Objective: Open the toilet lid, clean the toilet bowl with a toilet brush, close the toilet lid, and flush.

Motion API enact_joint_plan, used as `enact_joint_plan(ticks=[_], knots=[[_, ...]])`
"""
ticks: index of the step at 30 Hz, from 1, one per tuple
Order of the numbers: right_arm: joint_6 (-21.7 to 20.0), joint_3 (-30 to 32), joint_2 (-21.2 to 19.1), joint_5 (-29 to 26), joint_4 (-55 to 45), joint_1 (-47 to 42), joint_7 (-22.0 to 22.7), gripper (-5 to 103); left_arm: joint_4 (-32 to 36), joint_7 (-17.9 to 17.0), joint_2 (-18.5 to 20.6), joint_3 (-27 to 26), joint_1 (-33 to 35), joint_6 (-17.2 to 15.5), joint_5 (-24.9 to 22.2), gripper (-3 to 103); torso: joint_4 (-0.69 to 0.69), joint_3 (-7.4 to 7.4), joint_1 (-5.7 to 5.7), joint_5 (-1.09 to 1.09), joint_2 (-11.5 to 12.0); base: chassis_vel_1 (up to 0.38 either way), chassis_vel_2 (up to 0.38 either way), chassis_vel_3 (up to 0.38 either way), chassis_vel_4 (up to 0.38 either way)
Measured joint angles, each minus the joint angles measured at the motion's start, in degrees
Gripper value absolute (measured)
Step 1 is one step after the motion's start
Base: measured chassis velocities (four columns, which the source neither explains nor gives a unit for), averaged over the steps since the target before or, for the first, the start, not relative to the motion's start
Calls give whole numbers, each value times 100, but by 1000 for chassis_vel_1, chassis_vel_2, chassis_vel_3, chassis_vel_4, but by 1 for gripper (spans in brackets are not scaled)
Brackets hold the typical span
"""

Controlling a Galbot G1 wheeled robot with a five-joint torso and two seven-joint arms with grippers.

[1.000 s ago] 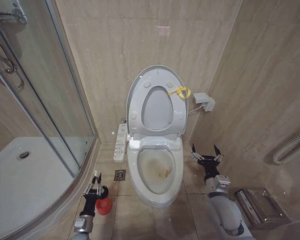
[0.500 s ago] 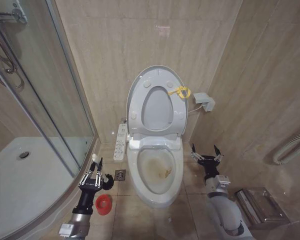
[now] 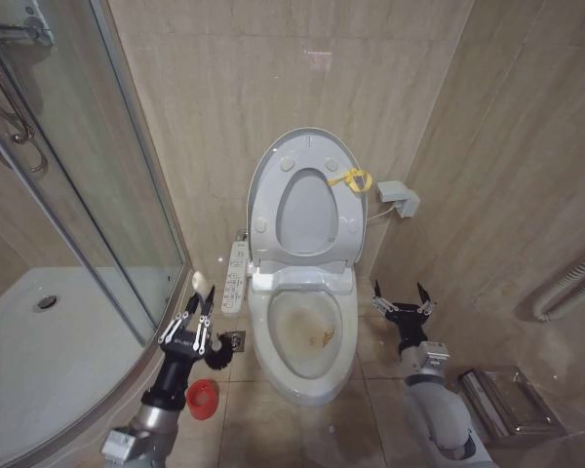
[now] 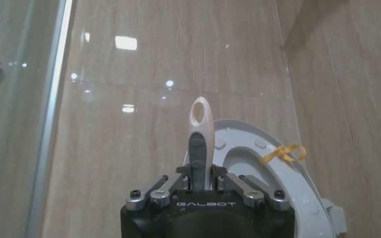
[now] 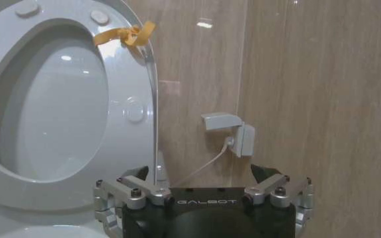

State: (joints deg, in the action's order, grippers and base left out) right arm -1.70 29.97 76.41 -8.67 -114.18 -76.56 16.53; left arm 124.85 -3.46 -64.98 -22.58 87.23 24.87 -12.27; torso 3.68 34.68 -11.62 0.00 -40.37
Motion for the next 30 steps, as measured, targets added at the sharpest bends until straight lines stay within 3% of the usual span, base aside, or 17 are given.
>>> enact_joint_plan(ticks=[6,13,21,30], knots=[[0,-1,0,0,0,1,-2,100,-431,168,342,251,-610,-9,-426,19,-1,2,-4,-1,1,-26,103,29,-104],[0,-1,0,0,0,1,-2,100,-687,242,355,647,-970,11,-597,19,-2,2,-4,-1,1,-21,72,33,-45],[0,0,0,0,0,0,-2,100,-916,342,426,1458,-1536,-15,-848,19,1,1,0,0,1,2,-28,-11,13],[0,-1,0,0,0,1,-2,100,-1637,363,449,2213,-2725,-13,-1101,19,-2,1,-1,1,1,0,0,0,0]])
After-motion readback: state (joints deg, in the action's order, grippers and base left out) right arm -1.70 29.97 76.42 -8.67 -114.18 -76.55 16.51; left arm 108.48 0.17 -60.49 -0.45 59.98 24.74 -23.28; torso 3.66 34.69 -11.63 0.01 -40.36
